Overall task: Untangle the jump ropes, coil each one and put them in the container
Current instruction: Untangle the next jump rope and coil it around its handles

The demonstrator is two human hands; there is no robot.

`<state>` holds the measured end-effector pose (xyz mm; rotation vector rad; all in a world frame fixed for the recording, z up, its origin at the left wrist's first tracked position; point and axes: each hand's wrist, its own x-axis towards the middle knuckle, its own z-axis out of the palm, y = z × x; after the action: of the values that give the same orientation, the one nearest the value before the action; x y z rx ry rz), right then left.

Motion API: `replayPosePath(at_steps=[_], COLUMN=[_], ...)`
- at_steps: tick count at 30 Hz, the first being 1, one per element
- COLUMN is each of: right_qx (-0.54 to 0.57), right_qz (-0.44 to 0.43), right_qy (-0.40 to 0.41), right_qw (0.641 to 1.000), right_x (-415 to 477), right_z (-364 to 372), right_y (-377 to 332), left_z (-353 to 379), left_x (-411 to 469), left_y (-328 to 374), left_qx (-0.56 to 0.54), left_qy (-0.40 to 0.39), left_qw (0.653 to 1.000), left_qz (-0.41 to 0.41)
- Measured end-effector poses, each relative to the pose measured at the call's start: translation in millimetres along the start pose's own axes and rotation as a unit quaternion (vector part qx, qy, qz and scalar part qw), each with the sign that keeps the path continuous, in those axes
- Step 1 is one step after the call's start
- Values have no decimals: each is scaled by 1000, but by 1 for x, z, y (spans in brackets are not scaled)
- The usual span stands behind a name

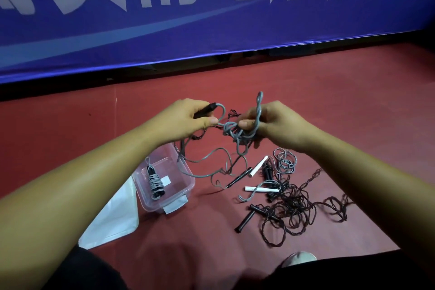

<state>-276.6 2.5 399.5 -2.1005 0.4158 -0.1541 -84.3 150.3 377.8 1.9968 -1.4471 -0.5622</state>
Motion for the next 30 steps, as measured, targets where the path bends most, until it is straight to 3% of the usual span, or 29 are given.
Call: replayPosePath(at_steps=[4,8,11,16,22,25,28,30], right_qx=[-128,-265,-210,-225,-222,-243,-249,-268], right_qz=[-11,-23,36,101,173,206,218,200], right_qy=[96,206,214,196,250,229,111,43], right_qw=[987,942,953,949,926,920,937,941], right_x=[5,8,6,9,10,9,8,8], right_z=[2,-2,-18,-25,-42,-36,-29,-23], right_y=[2,5,19,44,73,81,74,67], left_z=[-1,-9,-25,-24,-26,-25,-21,-19], left_x=[5,9,6,5,4,3,4,2], left_y=[-4,-17,-43,-71,-92,-87,-62,-39], left_qx=[59,47,9,90,155,113,-68,-133], left_qy=[44,93,125,103,140,156,149,118], left_qw=[997,991,981,964,928,935,961,969], left_qz=[-25,-82,-151,-230,-308,-297,-222,-171])
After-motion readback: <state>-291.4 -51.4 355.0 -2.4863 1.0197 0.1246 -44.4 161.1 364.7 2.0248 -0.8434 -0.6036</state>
